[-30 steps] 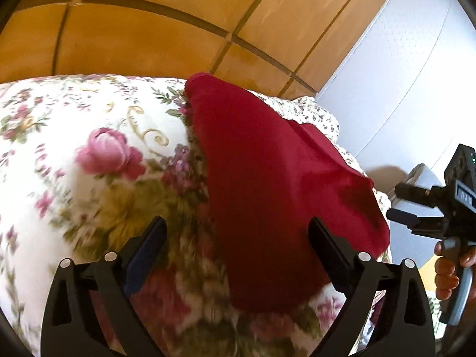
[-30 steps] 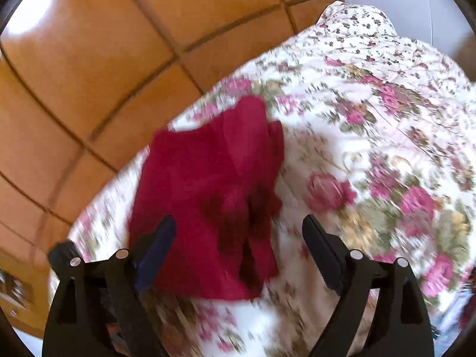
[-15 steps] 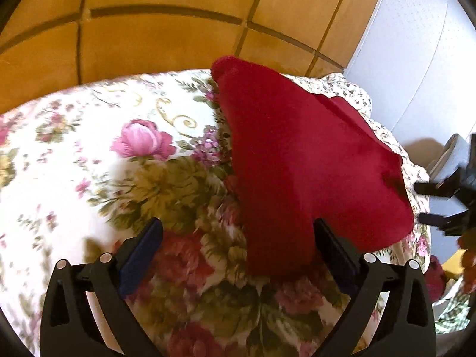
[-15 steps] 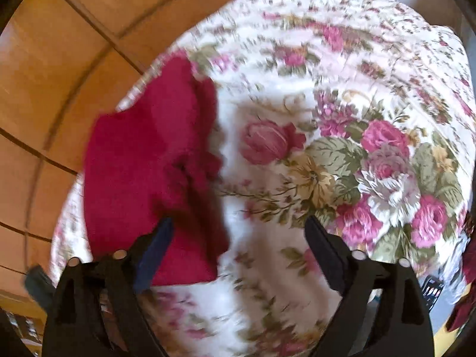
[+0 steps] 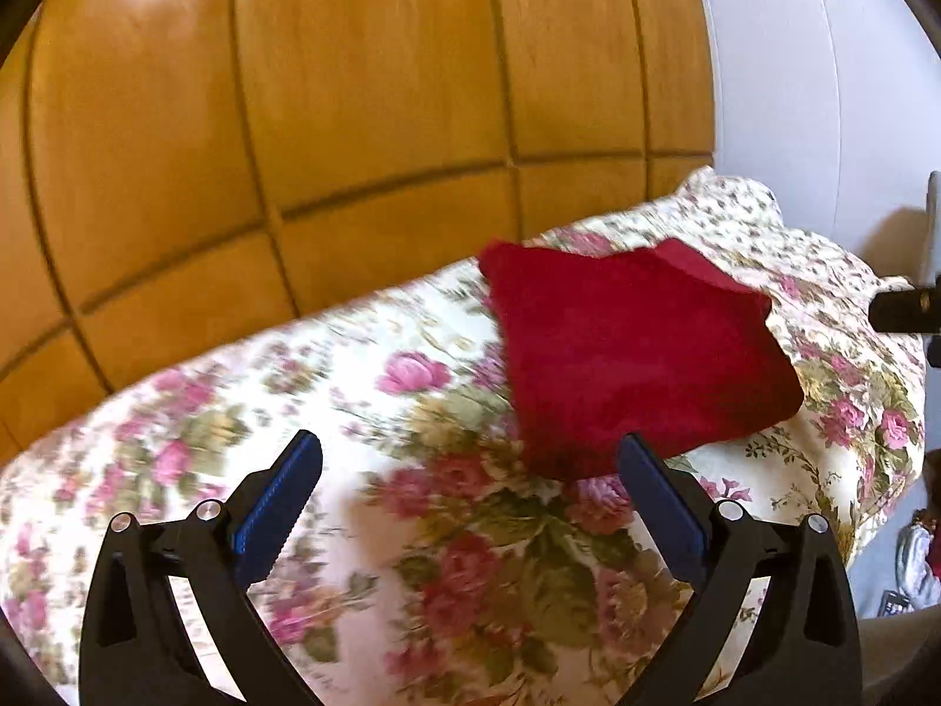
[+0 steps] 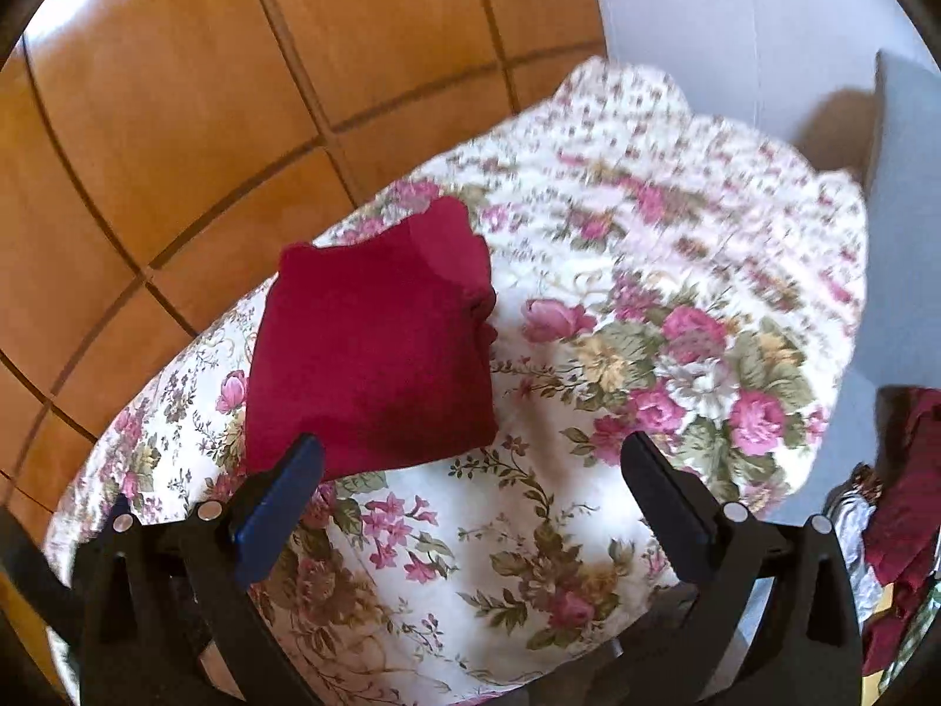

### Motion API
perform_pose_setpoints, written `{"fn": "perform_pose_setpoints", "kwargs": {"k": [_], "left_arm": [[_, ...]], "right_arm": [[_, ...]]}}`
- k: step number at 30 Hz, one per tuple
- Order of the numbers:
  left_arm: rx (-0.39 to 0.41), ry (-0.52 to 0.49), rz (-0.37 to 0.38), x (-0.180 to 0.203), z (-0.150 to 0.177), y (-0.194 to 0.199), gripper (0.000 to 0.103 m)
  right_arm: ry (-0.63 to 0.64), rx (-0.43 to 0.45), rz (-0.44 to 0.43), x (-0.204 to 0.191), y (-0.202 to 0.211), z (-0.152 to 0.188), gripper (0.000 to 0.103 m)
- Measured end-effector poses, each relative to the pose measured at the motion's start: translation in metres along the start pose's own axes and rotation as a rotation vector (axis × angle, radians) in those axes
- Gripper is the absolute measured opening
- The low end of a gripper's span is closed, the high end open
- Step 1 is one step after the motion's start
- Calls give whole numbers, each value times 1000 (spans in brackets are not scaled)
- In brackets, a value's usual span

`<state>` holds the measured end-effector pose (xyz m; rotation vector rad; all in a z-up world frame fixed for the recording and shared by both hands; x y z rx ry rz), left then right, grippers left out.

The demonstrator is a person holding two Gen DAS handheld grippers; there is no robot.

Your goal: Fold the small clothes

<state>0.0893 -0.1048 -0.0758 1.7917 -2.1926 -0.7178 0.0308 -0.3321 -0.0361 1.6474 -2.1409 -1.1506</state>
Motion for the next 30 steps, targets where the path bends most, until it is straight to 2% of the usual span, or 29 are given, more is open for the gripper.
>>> {"fn": "perform_pose_setpoints", "kwargs": {"k": [4,10,18,30], "left_arm": [[-42,34,43,-14,-4,17,99],[-66,106,73,-29,-4,34,99],[-85,95,74,-31,2,39,99],[-96,84,70,-27,3,39,99]], "right_arm": [[79,59,51,-16,18,30,101],[131,66,58,-29,21,55,101],[165,91,64,-34,25,59,101],[179,82,63,-35,23,59,101]]}}
Point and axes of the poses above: each gripper's, at about its wrist camera, not at the fingertips, and y roughly against the way its jaws point, x to its right, z to its underside, the point moved 1 cm from there along -y, roughly the way its jaws point, and after that the axes turned 4 degrees about -z, right-handed, at the moved point
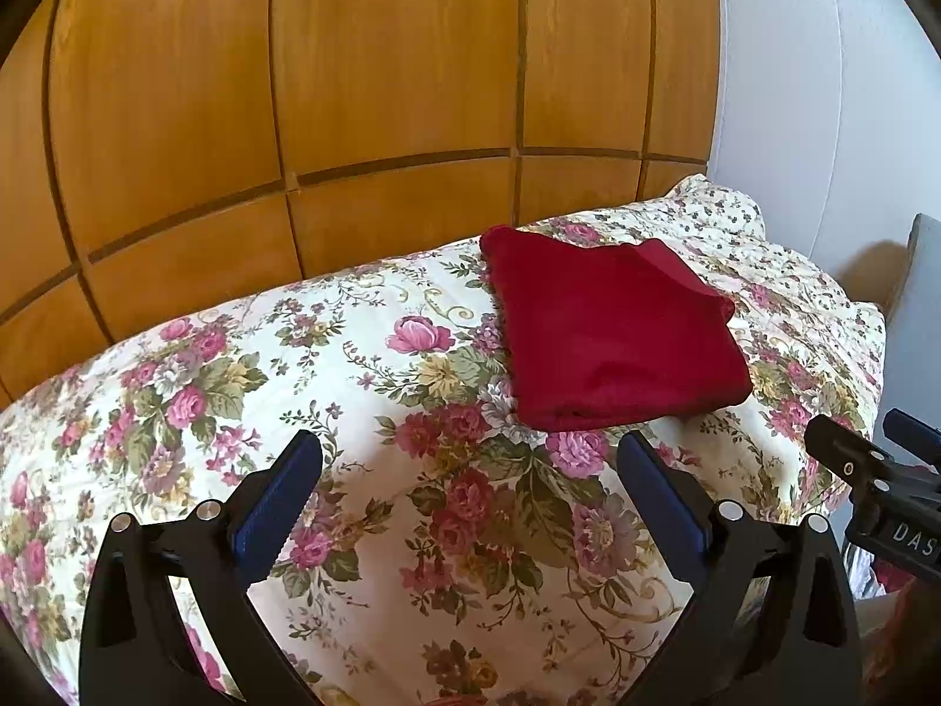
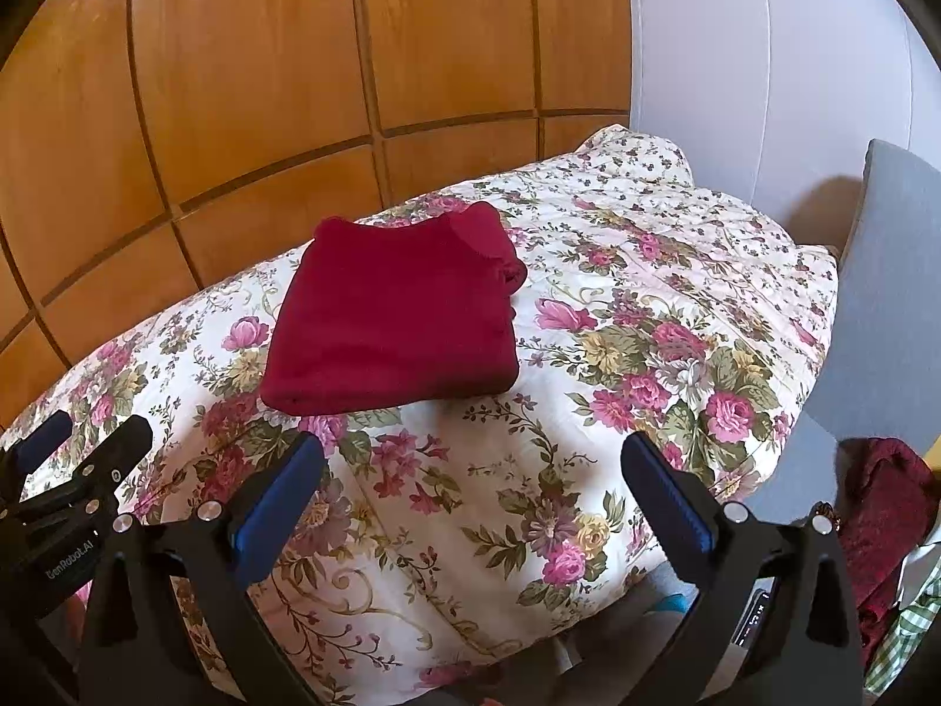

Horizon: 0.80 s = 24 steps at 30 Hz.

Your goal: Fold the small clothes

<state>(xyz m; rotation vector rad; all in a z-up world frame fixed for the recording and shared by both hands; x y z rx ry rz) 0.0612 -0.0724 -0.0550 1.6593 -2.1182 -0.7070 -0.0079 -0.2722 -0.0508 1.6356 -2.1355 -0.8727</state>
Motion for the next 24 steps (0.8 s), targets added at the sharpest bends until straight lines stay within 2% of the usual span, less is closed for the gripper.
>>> {"fn": "perform_pose_setpoints", "kwargs": {"k": [24], "left_arm": [[-19,-1,16,0,4,-2,99]], "right_arm": [[-11,-5,2,1,-1,2,101]]}}
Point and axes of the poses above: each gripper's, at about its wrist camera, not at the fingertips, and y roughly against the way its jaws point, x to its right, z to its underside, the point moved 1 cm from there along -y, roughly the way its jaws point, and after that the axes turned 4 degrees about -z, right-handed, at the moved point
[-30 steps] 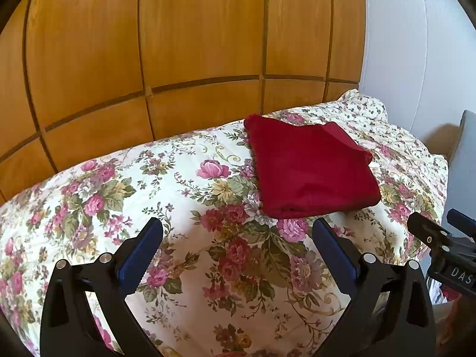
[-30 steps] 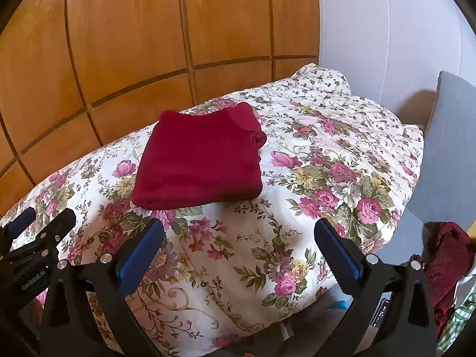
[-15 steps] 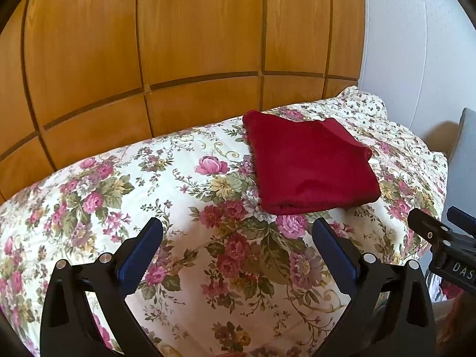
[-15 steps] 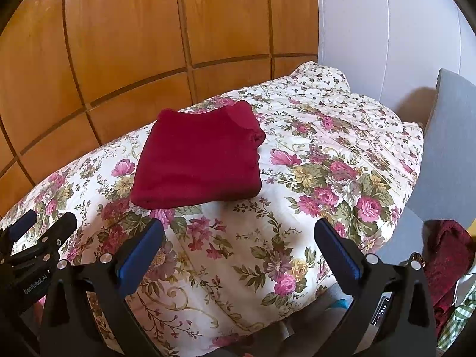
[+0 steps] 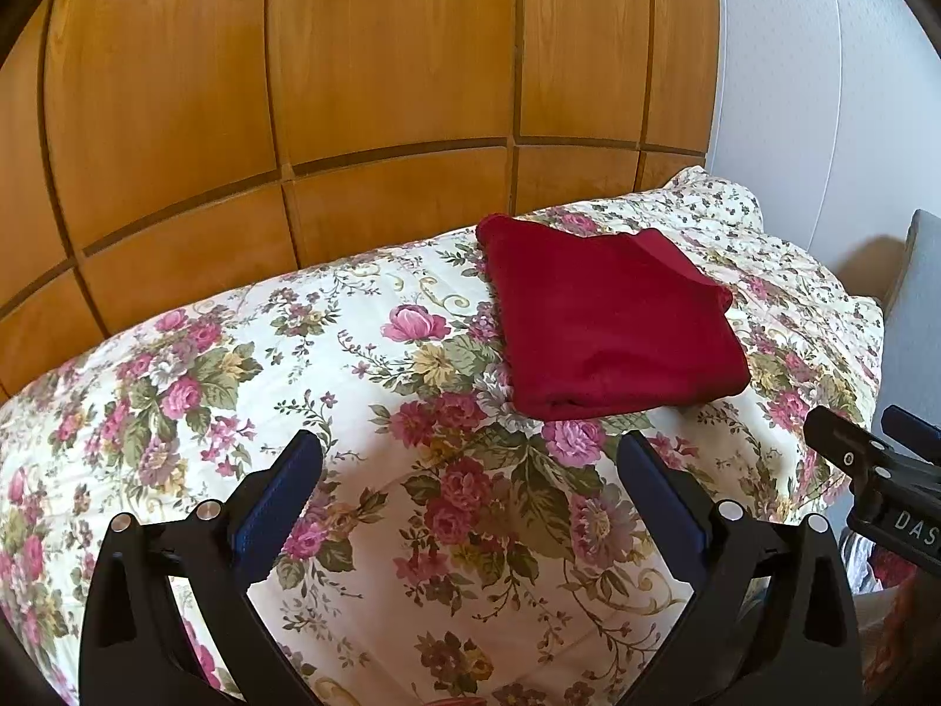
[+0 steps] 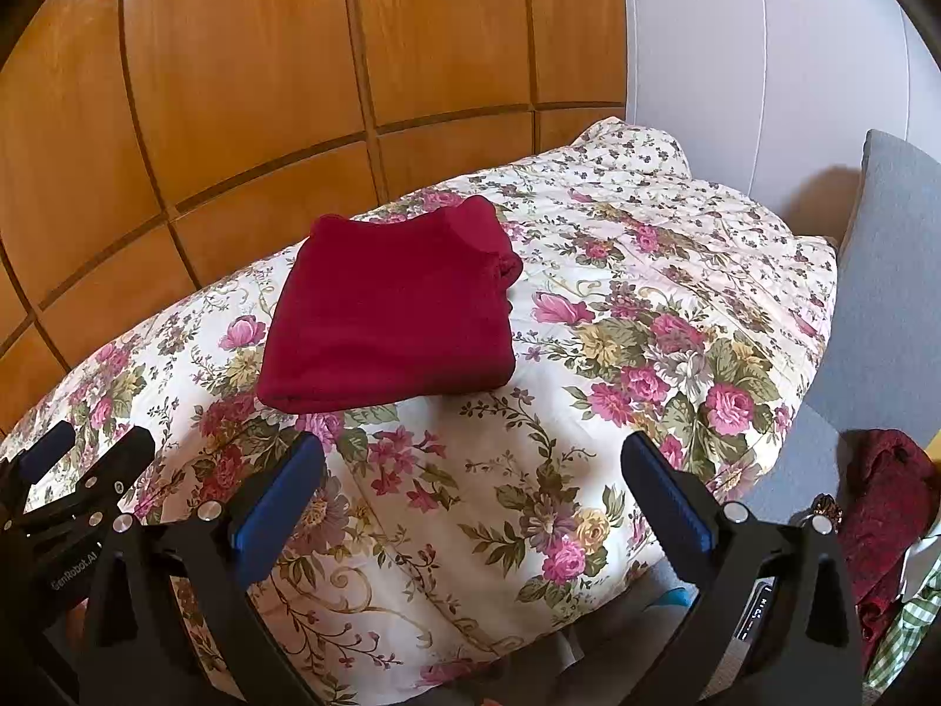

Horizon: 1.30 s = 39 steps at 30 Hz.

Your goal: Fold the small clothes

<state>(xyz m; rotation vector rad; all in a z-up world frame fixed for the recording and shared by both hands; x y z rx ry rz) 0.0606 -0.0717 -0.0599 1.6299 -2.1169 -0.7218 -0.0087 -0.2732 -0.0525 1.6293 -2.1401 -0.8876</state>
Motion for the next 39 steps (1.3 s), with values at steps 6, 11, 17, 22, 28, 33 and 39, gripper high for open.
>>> {"fn": "perform_pose_setpoints", "kwargs": {"k": [6,11,17,22,28,33,39], "left_arm": [[3,-6,-2,0,1,1,99],[1,-4,-2,0,1,1,99],[-8,5,1,-2,-1,-1,99],[-10,6,4,-3,-1,0,99],[0,-17,-17,-1,-2,0,99],[-4,-20,-21,-1,-3,0,99],[-19,-17,-14,-2,-2,-2,99]], "right_arm": [[1,-2,1,0,0,0,101],[-5,-3,5,-1,0,3,101],[-7,-3,5,-1,0,3,101],[-7,-4,4,-1,0,3,101],[-2,-9,-3,-3,0,4,101],[1,-10,-6,-5,0,3,101],[0,-12,-8,-4,0,3,101]]}}
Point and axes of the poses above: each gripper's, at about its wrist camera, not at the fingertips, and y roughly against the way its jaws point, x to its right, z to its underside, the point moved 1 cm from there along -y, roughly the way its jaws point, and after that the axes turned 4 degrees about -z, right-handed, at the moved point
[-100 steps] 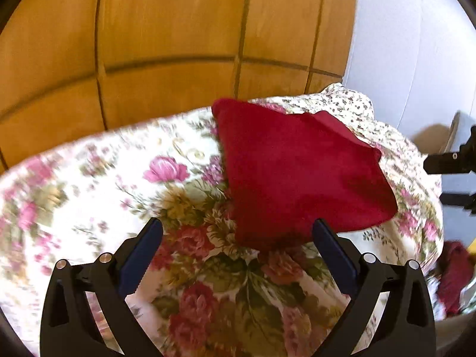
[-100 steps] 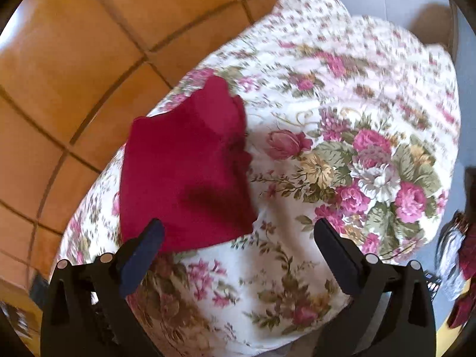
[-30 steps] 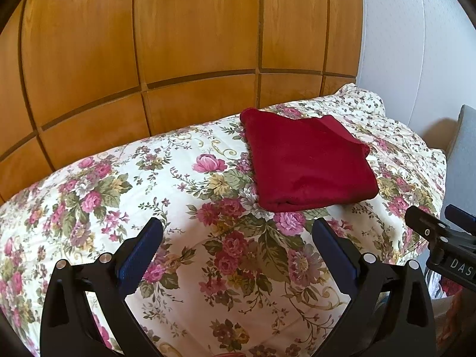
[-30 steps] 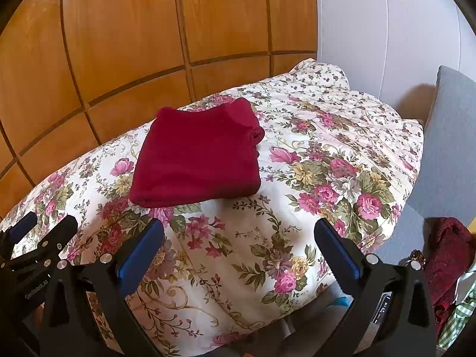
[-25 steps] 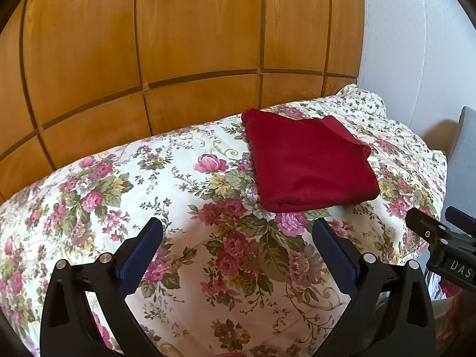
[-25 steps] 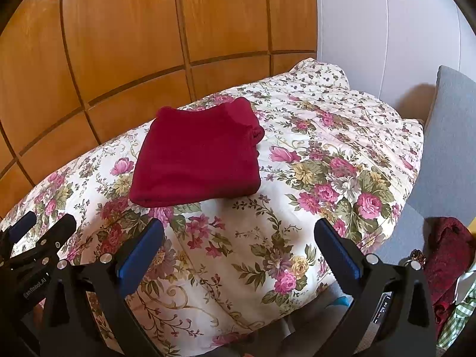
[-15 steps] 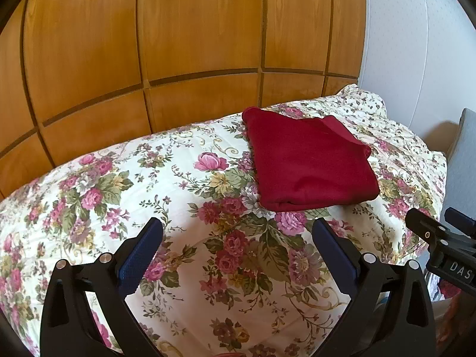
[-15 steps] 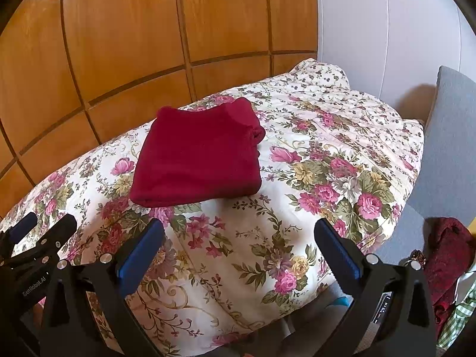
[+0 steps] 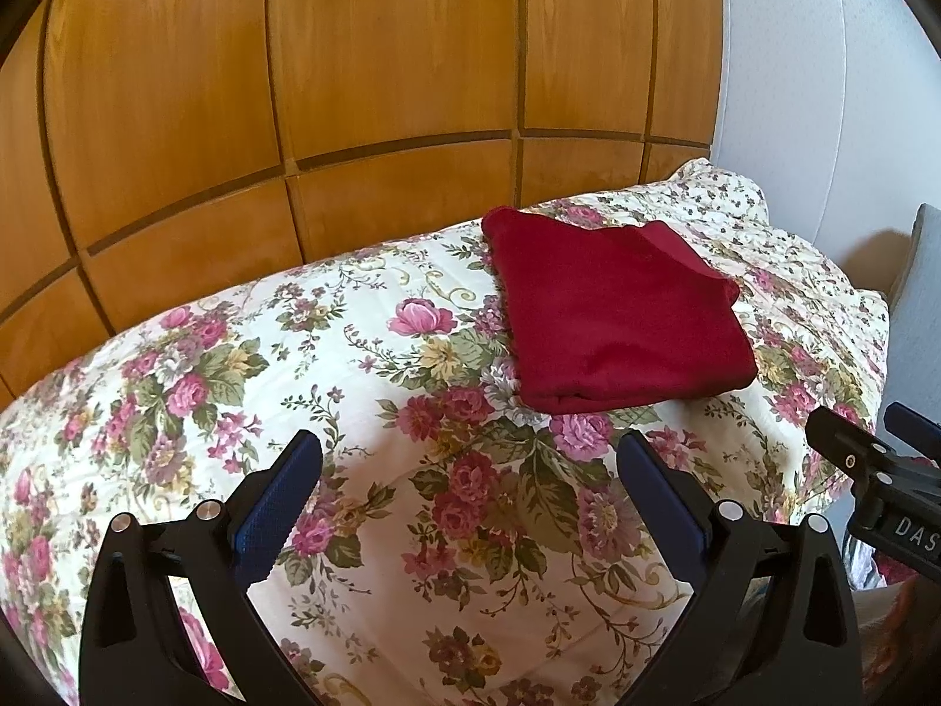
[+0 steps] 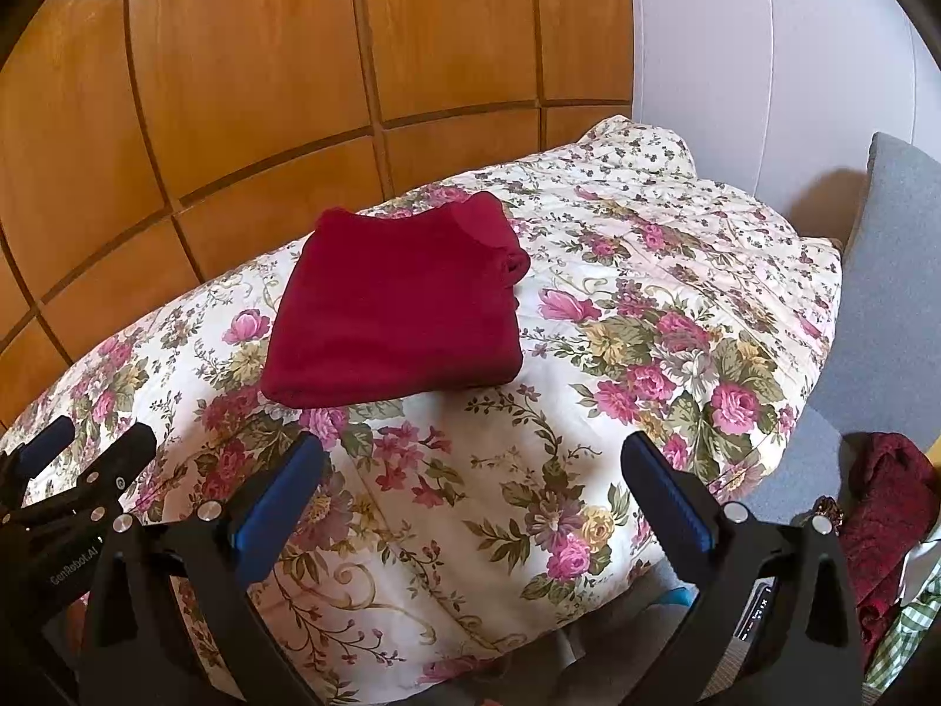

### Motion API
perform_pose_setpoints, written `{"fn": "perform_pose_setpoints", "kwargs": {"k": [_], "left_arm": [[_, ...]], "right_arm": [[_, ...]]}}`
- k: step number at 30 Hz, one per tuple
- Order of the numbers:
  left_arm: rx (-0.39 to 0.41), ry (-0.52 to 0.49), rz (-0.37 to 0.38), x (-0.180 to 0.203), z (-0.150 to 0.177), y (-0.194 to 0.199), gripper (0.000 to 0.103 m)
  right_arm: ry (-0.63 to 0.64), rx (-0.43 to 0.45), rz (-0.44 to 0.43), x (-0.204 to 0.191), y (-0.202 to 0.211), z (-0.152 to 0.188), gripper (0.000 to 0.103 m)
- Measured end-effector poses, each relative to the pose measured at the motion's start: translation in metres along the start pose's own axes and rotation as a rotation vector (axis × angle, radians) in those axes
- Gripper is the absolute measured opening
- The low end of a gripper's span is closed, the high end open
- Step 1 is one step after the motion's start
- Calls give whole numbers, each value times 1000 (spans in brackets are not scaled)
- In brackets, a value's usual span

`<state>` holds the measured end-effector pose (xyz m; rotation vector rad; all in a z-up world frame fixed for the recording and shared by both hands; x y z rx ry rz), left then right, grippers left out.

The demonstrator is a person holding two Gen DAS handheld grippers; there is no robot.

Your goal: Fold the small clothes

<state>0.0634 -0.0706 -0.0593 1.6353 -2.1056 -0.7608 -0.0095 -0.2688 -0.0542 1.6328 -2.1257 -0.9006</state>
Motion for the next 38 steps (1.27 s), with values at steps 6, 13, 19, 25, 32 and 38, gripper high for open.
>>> {"fn": "perform_pose_setpoints", "kwargs": {"k": [6,13,19,25,32,38], "left_arm": [[35,-17,-30,4,2,4,99],[20,-40,-23,8,4,3,99],[19,-45,-25,9,5,3,99],[8,-37,-21,8,6,2,99],[-23,-34,-9,7,6,-4,99],[-71,-10,12,1,8,-18,99]], "right_arm": [[0,-3,-2,1,0,0,101],[-3,-13,-3,2,-1,-1,101],[-7,-16,-3,3,-1,-1,101],[-7,-17,-3,4,-1,-1,101],[-9,-21,0,3,-2,1,101],[-48,-54,-1,9,-9,2,101]]}}
Point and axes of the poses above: each gripper's, at about its wrist camera, not at the fingertips, and y roughly against the way its jaws point, x to its right, z to its underside, the point moved 1 cm from there along -y, roughly the way its jaws point, and after that the axes turned 4 degrees about -z, right-handed, at the moved point
